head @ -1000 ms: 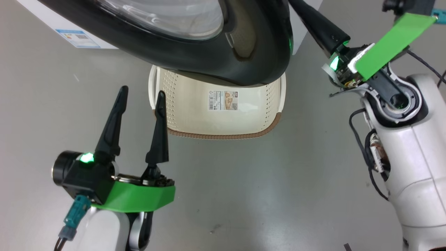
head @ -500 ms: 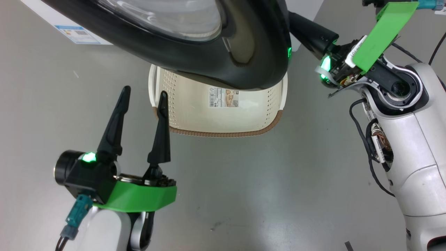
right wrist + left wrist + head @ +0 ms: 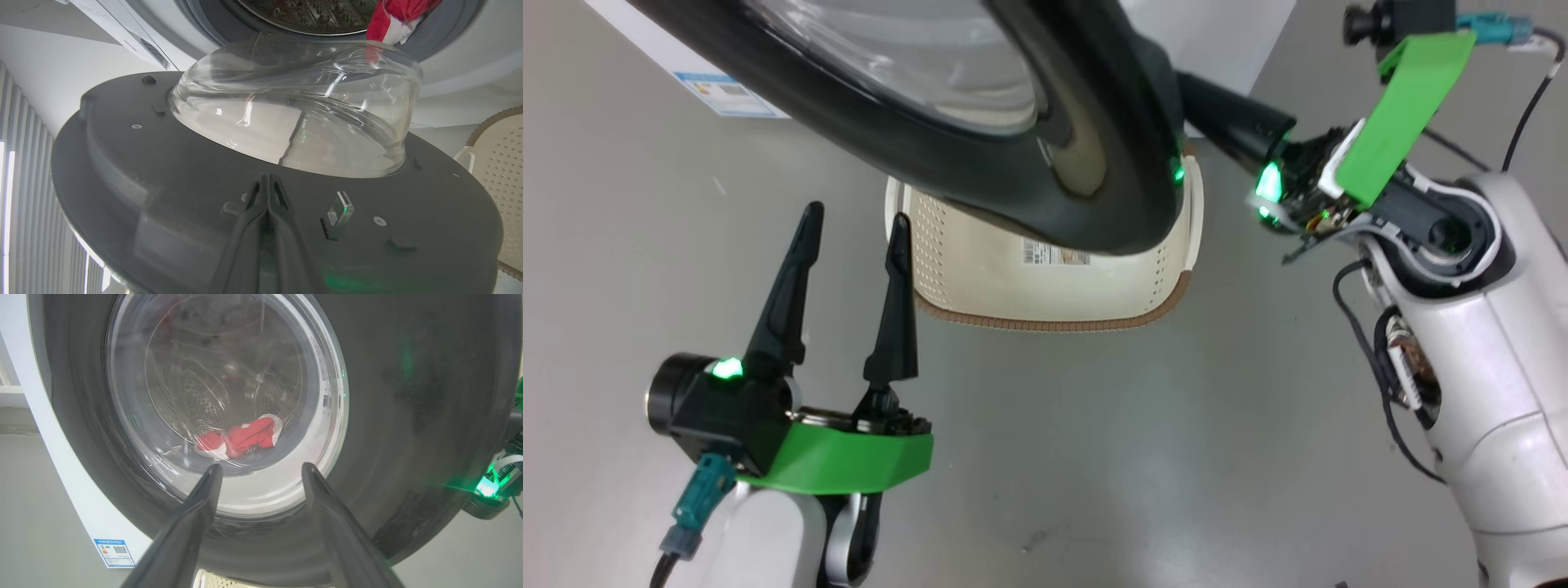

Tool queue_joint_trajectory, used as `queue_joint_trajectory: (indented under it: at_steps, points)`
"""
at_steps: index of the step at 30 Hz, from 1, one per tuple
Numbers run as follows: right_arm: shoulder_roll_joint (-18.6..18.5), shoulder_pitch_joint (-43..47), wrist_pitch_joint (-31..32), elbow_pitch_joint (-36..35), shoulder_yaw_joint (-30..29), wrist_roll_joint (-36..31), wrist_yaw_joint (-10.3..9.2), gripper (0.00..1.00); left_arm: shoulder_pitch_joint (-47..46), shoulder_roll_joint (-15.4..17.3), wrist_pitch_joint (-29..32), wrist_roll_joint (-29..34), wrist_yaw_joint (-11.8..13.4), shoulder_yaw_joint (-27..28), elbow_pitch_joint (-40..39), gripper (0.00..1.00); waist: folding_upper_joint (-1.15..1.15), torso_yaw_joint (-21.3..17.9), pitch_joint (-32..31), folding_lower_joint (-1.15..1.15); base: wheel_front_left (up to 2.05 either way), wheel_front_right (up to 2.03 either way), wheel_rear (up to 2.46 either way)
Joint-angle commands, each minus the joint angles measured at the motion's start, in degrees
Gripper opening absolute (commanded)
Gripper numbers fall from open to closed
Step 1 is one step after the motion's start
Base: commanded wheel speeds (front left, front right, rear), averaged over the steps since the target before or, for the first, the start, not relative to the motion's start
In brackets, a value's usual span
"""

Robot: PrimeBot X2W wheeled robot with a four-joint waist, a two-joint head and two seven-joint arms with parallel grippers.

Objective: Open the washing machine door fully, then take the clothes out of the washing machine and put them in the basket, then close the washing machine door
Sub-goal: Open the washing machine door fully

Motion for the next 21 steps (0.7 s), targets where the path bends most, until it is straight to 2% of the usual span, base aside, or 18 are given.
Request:
queue_joint_trajectory:
  at_steps: [1, 14, 21]
  points:
    - [1.1, 1.7, -0.1, -1.8, 1.2, 0.3, 0.37, 0.00, 0.3, 1.0, -0.3, -0.4, 0.6, 2.0, -1.1, 1.00, 0.00, 0.3, -0.9, 0.00, 0.00, 0.00, 0.00]
    - [2.6, 8.1, -2.1, -0.9, 5.3, 1.6, 0.37, 0.00, 3.9, 1.0, -0.3, -1.2, 1.2, 2.7, 0.5, 1.00, 0.00, 1.2, -8.7, 0.00, 0.00, 0.00, 0.00]
    - [2.9, 10.7, -2.7, -0.5, 7.0, 2.1, 0.37, 0.00, 5.6, 1.0, -0.3, -1.8, 1.8, 2.2, 0.9, 1.00, 0.00, 3.4, -11.6, 0.00, 0.00, 0.00, 0.00]
